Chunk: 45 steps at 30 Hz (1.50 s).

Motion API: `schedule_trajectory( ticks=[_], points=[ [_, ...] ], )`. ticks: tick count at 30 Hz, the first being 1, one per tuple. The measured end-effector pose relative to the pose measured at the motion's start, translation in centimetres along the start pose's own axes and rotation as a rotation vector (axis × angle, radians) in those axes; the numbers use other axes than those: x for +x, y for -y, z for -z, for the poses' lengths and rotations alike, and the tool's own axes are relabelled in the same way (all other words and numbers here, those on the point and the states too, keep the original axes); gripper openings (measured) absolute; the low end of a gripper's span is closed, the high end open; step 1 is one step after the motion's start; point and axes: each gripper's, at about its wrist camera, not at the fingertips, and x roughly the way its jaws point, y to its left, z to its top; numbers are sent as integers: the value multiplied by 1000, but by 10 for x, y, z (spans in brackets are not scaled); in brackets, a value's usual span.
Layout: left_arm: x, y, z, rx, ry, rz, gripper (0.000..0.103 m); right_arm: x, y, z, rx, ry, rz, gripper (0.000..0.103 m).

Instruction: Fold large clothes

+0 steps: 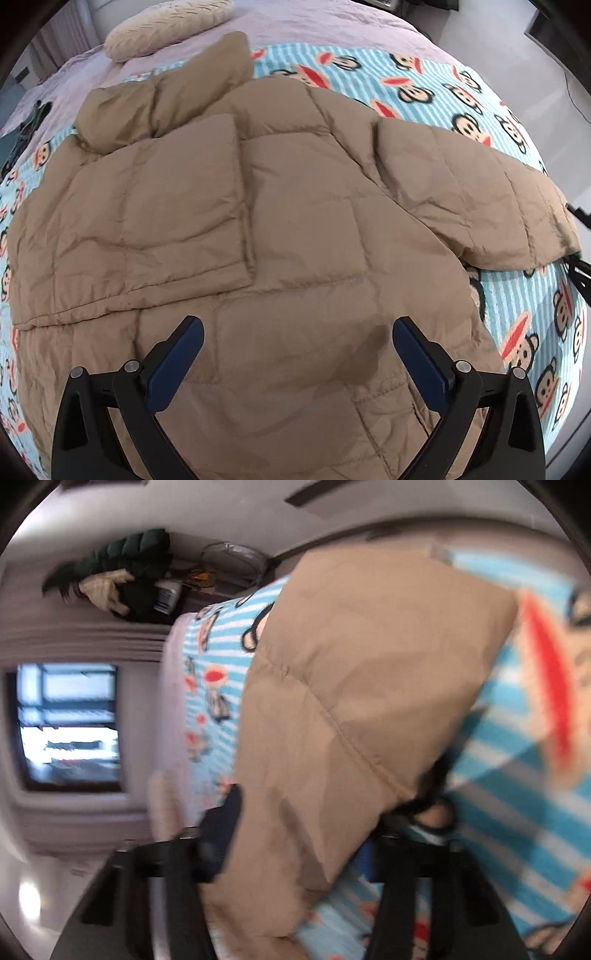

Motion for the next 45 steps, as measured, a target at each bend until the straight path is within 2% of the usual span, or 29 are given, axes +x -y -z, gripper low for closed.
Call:
schedule_trajectory(
  ticks=[1,6,12,18,22,24,28,30,33,34,37,39,40,41,43,45],
  points=[
    [-2,-3,0,-8,2,2,102,5,2,0,23,-10,-24,7],
    [-12,-29,-4,-49,30,-2,102,14,-16,10,-19,-38,-131,6],
    [-26,-72,-9,-98,82,-34,102,36,-91,54,-266,-115,-154,6],
    [-37,-121,-8,-150,121,-61,102,92,-177,148,-592,-218,-105,6],
    [-45,-161,-1,-177,141,-93,102,141,-218,240,-839,-293,-41,6],
    [-49,-178,2,-198,150,-101,102,165,-226,282,-944,-331,0,6],
    [-53,-218,9,-236,171,-142,102,211,-214,358,-1043,-423,93,6],
    [-50,-234,11,-234,170,-164,102,229,-198,378,-1043,-461,148,6],
    [-43,-246,17,-229,156,-160,102,260,-162,394,-1004,-490,253,7],
    [-40,-249,18,-229,149,-151,102,265,-150,393,-983,-494,277,10],
    [-32,-255,23,-233,135,-130,102,278,-119,391,-873,-499,346,10],
    [-27,-258,25,-241,133,-110,102,277,-110,387,-819,-512,341,16],
    [-28,-257,27,-243,134,-106,102,275,-110,386,-799,-523,329,27],
    [-27,-257,28,-244,135,-99,102,269,-114,385,-798,-529,325,42],
    [-29,-256,27,-242,142,-89,102,253,-123,384,-814,-512,307,63],
    [-32,-258,25,-241,152,-79,102,231,-132,381,-829,-461,298,64]
  ],
)
